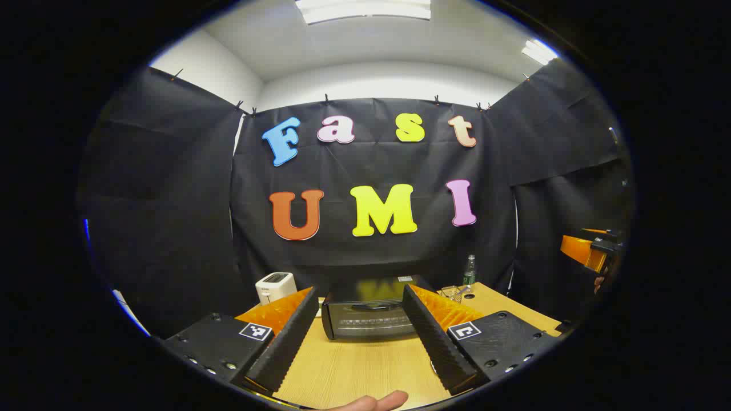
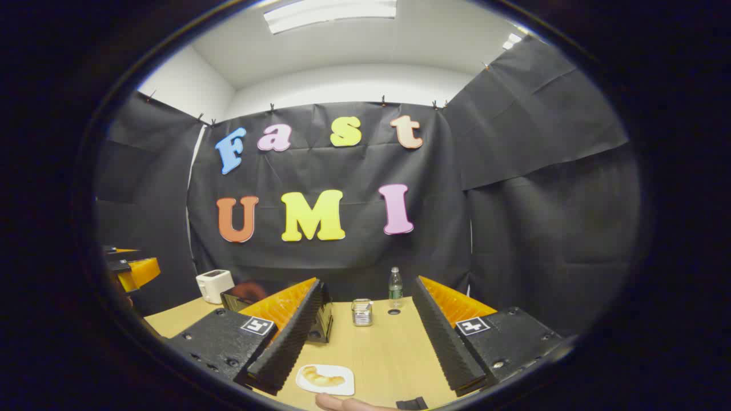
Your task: Open the electric oven with the left hand, put the food in, and close the electric oven.
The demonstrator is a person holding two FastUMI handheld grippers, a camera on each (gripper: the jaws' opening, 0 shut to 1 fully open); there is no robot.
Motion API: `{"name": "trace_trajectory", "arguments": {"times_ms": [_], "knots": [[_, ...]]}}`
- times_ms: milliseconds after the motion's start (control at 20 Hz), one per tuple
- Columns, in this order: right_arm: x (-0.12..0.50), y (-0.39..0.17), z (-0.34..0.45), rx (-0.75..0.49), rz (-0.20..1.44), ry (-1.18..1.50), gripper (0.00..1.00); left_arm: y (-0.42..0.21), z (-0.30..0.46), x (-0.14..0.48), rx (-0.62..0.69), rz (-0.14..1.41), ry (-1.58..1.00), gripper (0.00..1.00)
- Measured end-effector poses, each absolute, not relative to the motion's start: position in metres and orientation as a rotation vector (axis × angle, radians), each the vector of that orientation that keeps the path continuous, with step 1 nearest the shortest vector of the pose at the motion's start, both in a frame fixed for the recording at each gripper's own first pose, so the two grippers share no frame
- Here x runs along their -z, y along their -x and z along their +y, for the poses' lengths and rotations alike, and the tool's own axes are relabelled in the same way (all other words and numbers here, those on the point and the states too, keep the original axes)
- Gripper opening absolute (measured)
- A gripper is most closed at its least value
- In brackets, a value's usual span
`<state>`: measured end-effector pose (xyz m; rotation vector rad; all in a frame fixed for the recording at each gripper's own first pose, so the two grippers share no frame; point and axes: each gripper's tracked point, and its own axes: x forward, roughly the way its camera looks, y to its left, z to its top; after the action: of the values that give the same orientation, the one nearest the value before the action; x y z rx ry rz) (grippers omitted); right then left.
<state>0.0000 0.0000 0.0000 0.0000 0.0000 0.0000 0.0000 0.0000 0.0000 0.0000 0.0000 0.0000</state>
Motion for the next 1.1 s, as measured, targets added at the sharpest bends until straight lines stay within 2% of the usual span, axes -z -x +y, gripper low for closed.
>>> {"name": "trace_trajectory", "arguments": {"times_ms": [300, 650, 850, 1100], "knots": [[0.008, 0.009, -0.007, 0.0, -0.016, -0.024, 0.98, -0.009, 0.002, 0.011, -0.032, 0.018, -0.008, 0.96], [0.007, 0.016, -0.017, -0.004, -0.042, -0.019, 0.98, -0.031, -0.023, 0.023, 0.057, 0.056, 0.046, 0.96], [0.01, 0.019, -0.026, -0.003, -0.05, -0.021, 0.98, -0.062, -0.035, 0.026, 0.099, 0.072, 0.093, 0.96], [0.015, 0.017, -0.045, 0.01, -0.055, -0.023, 0.98, -0.118, -0.038, 0.035, 0.082, 0.084, 0.078, 0.96]]}}
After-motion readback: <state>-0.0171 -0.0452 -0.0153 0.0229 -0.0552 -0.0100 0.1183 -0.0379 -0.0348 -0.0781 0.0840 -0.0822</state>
